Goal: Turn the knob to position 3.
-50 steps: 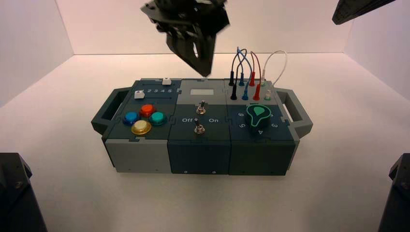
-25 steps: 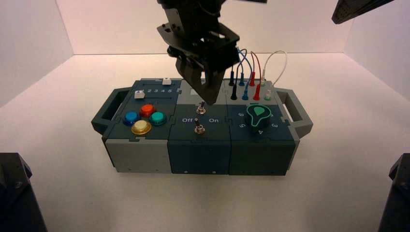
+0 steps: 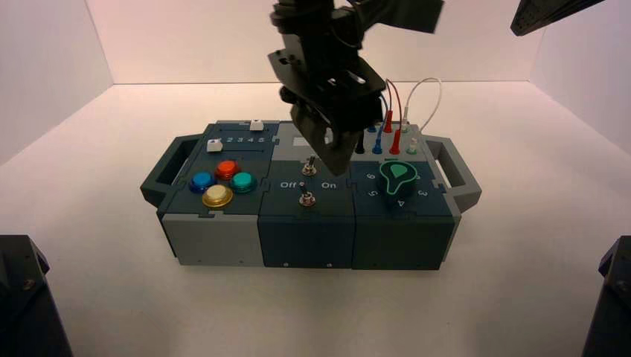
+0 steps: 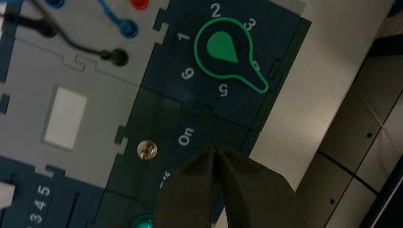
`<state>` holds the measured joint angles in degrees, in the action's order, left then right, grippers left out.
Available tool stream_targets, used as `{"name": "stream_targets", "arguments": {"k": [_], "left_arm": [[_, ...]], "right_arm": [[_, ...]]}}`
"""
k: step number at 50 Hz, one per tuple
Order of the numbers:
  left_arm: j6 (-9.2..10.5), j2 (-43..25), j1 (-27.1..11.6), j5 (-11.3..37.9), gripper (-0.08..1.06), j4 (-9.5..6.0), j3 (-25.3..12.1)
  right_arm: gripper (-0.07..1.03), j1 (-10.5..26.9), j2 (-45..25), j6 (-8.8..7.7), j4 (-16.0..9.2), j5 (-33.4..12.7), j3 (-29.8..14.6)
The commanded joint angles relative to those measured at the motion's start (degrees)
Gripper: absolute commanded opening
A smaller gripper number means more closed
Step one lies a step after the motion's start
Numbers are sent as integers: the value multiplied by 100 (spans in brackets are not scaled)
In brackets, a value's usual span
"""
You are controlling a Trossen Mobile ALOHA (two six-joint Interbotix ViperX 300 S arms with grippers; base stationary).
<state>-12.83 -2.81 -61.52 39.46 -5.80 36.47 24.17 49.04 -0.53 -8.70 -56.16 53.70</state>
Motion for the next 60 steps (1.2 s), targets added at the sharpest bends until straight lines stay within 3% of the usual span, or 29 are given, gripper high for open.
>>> {"name": "stream_targets", "arguments": {"k": [1,19,60], "left_arm": [[-114,-26,-26,18,-3,9,-229],[-360,-352,-79,18,-3,0,-439],[-422,-703,-378,18,-3,9,-765]], "right_arm": [[-2,18,-9,-18,-9,53,-123],[-2,18,-9,-18,0,97,-114],[-2,18,-9,-18,0,158,-88]]}}
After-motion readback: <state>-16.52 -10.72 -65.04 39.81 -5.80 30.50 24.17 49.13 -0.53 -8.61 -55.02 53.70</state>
